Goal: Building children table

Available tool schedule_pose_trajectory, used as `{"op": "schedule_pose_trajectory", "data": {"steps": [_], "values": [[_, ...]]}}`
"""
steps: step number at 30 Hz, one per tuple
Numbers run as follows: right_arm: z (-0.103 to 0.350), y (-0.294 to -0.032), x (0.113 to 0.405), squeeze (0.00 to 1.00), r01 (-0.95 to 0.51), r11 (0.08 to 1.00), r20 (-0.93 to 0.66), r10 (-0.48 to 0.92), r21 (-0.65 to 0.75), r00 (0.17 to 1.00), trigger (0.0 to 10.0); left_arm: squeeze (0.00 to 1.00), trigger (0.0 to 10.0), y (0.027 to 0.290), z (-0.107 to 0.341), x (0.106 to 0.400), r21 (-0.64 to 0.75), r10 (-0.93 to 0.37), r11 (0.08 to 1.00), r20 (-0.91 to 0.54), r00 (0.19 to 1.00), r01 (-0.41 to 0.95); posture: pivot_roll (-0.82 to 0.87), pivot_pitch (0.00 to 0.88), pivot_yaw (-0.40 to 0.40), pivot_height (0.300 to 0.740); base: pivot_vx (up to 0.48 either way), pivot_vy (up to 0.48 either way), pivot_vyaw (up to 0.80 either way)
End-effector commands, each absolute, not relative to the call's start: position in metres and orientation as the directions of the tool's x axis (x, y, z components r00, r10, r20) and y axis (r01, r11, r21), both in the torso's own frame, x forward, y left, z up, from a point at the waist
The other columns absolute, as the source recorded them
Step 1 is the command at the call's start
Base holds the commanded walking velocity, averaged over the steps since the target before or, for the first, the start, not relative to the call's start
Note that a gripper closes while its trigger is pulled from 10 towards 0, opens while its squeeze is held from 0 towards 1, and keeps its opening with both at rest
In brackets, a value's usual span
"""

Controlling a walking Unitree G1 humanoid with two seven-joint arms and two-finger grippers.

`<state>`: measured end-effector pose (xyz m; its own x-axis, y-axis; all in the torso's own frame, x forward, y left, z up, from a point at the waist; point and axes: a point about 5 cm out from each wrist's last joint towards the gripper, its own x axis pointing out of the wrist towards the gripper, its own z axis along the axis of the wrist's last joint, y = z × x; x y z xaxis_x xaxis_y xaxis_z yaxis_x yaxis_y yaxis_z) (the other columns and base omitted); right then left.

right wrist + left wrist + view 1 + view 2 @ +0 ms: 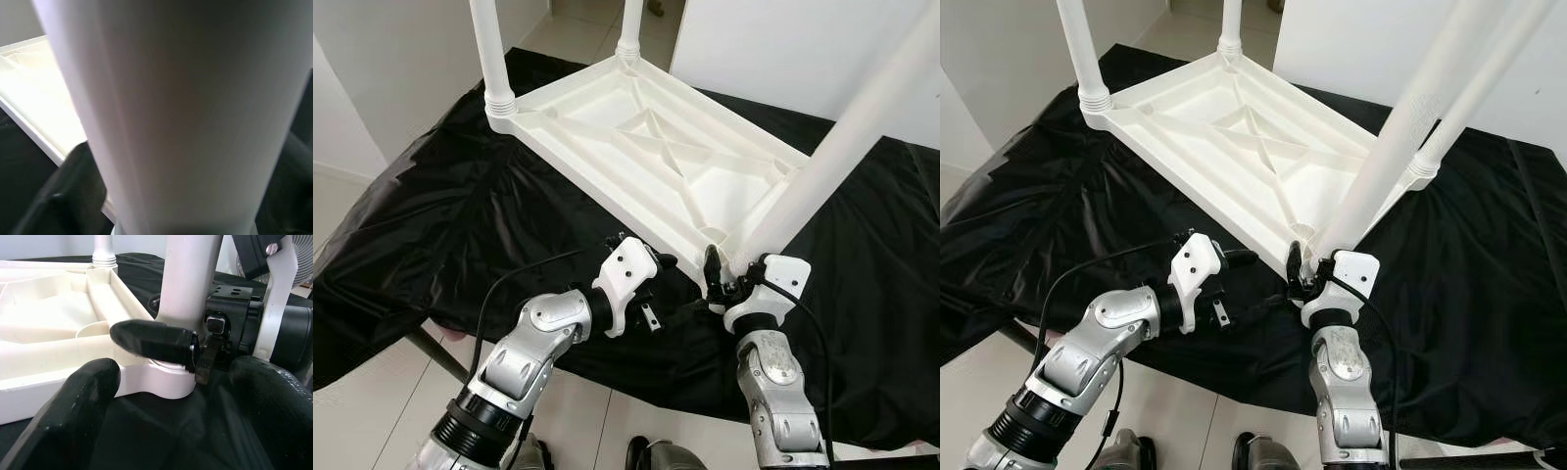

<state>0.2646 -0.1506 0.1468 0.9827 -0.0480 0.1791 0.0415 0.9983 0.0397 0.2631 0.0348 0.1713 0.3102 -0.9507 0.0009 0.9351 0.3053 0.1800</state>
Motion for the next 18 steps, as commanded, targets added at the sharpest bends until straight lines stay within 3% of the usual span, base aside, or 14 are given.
{"op": "schedule_pose_trajectory", "data": {"steps": [1,4,5,6,7,12,15,18], "values": [[0.146,-0.154,0.264,1.0,0.044,0.999,0.171,-0.048,0.032,0.984,10.0,0.0,10.0,0.034,0.168,0.263,0.181,-0.94,0.334,-0.002,0.34,0.925,0.04,0.131,-0.084,0.74,0.0,0.0,0.0],[0.146,-0.155,0.264,1.0,0.037,0.999,0.172,-0.042,0.034,0.984,10.0,0.0,10.0,0.033,0.167,0.262,0.174,-0.941,0.332,-0.002,0.338,0.927,0.04,0.131,-0.085,0.74,0.0,0.0,0.0],[0.152,-0.161,0.263,0.08,-0.092,0.996,0.196,0.091,0.0,0.976,10.0,0.0,10.0,0.033,0.166,0.26,0.172,-0.943,0.327,-0.006,0.333,0.929,0.04,0.13,-0.084,0.74,0.0,0.0,0.0],[0.152,-0.161,0.263,0.08,-0.092,0.996,0.196,0.091,0.0,0.976,10.0,0.0,10.0,0.033,0.166,0.26,0.172,-0.943,0.327,-0.006,0.333,0.929,0.04,0.13,-0.084,0.74,0.0,0.0,0.0],[0.156,-0.166,0.262,0.0,-0.179,0.984,0.204,0.179,-0.018,0.962,10.0,0.0,10.0,0.033,0.166,0.259,0.171,-0.944,0.323,-0.008,0.329,0.931,0.04,0.128,-0.083,0.74,0.0,0.0,0.0],[0.161,-0.176,0.259,0.0,-0.306,0.951,0.202,0.306,-0.032,0.93,10.0,0.0,10.0,0.033,0.166,0.26,0.169,-0.945,0.321,-0.009,0.327,0.932,0.04,0.128,-0.082,0.74,0.0,0.0,0.0],[0.166,-0.184,0.255,0.0,-0.475,0.876,0.169,0.482,-0.082,0.86,10.0,0.0,10.0,0.033,0.166,0.26,0.173,-0.946,0.318,-0.011,0.325,0.932,0.04,0.12,-0.078,0.74,0.0,0.0,0.0],[0.165,-0.188,0.257,0.0,-0.526,0.844,0.145,0.536,-0.105,0.832,10.0,0.0,10.0,0.033,0.166,0.26,0.173,-0.947,0.314,-0.011,0.32,0.934,0.03,0.114,-0.075,0.74,0.0,0.0,0.0]]}}
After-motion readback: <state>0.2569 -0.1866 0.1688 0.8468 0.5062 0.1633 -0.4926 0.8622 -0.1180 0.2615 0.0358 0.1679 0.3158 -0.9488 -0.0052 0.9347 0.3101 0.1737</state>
